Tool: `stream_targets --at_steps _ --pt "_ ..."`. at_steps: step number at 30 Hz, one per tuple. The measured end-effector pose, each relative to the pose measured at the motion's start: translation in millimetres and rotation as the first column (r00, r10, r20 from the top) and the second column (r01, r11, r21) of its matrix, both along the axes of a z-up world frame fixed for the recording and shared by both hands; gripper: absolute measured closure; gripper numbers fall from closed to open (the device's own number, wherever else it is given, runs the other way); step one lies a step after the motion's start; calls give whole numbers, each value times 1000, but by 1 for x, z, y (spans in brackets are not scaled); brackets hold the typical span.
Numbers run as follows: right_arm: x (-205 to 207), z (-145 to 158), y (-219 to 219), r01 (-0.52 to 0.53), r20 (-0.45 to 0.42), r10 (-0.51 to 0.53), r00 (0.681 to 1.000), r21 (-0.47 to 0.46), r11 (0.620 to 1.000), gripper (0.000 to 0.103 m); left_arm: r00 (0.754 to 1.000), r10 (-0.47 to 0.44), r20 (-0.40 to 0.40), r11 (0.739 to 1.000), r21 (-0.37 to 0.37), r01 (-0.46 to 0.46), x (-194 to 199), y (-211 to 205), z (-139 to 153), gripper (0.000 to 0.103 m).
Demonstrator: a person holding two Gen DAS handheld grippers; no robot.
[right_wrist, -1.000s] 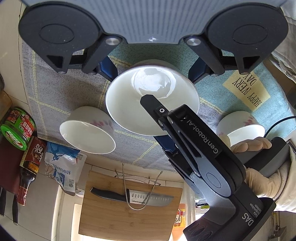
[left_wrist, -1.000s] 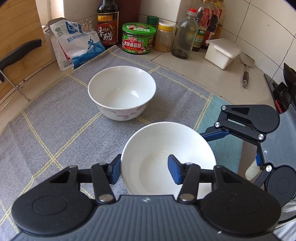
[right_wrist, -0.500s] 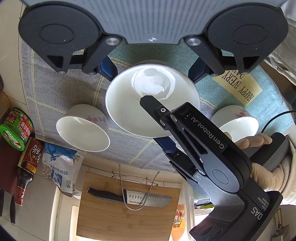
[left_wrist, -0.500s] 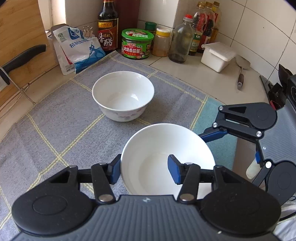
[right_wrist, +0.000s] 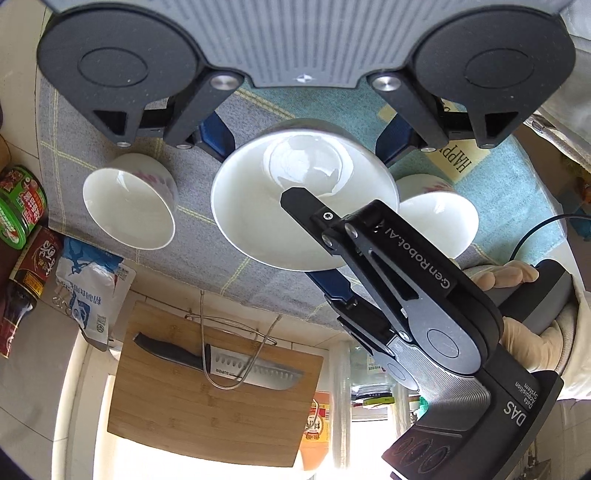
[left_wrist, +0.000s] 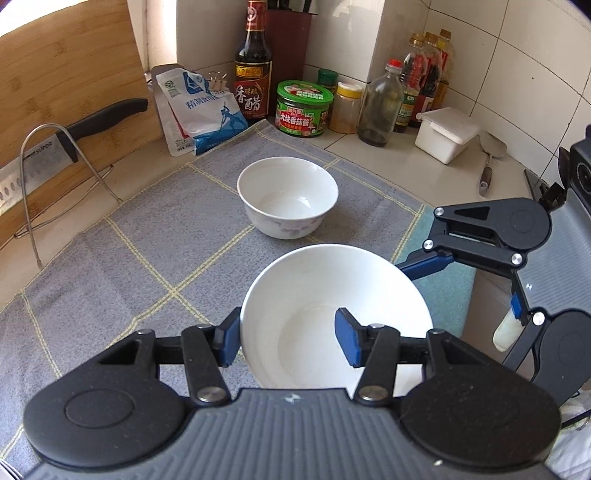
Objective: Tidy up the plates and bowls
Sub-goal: 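Carry the bowl with the left gripper and lower it into the other bowl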
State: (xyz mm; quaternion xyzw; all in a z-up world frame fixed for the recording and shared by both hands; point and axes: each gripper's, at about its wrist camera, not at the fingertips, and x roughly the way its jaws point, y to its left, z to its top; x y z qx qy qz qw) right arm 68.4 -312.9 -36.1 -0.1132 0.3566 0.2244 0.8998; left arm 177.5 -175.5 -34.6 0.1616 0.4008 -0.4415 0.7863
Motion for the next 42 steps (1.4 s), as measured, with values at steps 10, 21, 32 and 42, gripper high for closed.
stream_targets --at_steps 10,21,32,42 --pt "8 10 41 -70 26 70 997 0 998 16 997 67 43 998 -22 -66 -3 46 19 52" --pt "18 14 83 -153 23 153 988 -3 988 16 987 155 48 988 -31 -153 -7 92 23 52" --pt "25 5 104 -182 -24 182 983 6 983 16 982 188 17 982 -23 -188 -5 113 13 52" --pt "27 -4 108 -183 -69 183 981 16 983 16 982 187 -15 982 -14 -187 -4 117 3 52"
